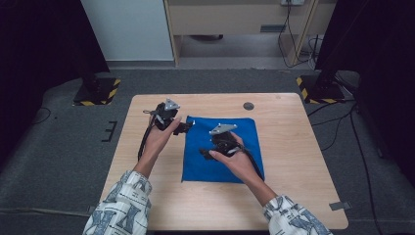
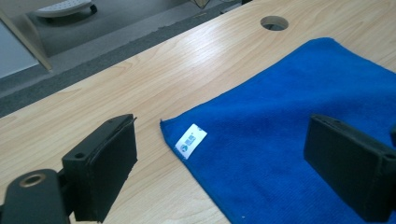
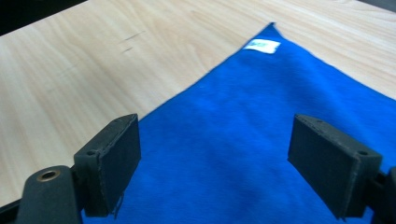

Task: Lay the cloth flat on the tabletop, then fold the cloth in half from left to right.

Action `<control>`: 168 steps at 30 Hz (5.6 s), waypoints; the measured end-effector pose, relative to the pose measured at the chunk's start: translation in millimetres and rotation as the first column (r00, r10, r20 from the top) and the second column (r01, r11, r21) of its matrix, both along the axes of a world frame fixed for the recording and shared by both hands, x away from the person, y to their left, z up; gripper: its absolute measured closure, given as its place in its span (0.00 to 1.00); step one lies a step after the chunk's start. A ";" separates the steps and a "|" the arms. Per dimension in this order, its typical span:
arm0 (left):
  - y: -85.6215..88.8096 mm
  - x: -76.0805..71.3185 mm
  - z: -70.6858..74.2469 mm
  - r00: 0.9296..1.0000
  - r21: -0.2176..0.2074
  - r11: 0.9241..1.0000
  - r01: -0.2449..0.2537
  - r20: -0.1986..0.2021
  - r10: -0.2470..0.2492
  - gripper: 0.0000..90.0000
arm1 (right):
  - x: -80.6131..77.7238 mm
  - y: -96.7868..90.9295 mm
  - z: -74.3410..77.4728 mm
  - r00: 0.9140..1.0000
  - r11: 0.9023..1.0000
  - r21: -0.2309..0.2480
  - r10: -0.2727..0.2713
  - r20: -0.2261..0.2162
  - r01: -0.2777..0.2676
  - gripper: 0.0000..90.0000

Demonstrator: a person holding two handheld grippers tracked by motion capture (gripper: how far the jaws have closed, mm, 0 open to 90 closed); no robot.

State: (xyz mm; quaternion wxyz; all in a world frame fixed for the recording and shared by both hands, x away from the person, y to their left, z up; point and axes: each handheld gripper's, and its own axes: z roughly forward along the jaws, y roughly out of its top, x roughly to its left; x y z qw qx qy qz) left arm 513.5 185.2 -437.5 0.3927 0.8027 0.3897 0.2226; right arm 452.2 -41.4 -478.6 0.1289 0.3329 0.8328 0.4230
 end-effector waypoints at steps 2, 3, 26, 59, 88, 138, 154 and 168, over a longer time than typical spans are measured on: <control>1.2 0.1 0.1 1.000 -0.002 1.000 -0.002 0.000 0.002 0.10 | -3.0 4.5 -0.1 1.000 1.000 -0.002 0.022 -0.002 -0.022 0.18; 1.9 0.2 0.2 1.000 -0.002 1.000 -0.003 0.003 0.003 0.10 | -4.8 7.0 -0.2 1.000 1.000 -0.002 0.030 -0.002 -0.030 0.18; 13.9 -0.8 -5.8 1.000 -0.014 1.000 -0.016 -0.007 0.016 0.10 | -30.9 48.4 -8.1 0.987 0.987 -0.019 0.160 -0.029 -0.160 0.18; 26.4 -4.1 -5.7 1.000 -0.016 1.000 -0.020 -0.004 0.020 0.11 | -64.6 68.0 -27.0 0.956 0.952 -0.086 0.289 -0.055 -0.293 0.55; 23.4 -4.3 -10.8 1.000 -0.015 1.000 -0.010 -0.012 0.009 0.11 | -59.4 72.4 -45.2 0.977 0.961 -0.177 0.207 -0.049 -0.212 0.91; 36.7 36.7 -78.7 0.983 0.046 0.997 -0.062 -0.170 0.069 0.65 | -112.1 100.6 -35.1 0.956 0.954 -0.058 0.292 -0.019 -0.293 0.96; 35.1 38.9 -84.4 0.979 0.023 0.999 -0.047 -0.197 0.051 0.99 | -113.0 98.6 -36.0 0.958 0.956 -0.053 0.288 -0.016 -0.288 0.96; 31.2 28.1 -59.3 0.982 0.018 0.998 -0.055 -0.181 0.058 0.99 | -119.5 99.2 -24.8 0.962 0.962 -0.039 0.272 0.012 -0.272 0.96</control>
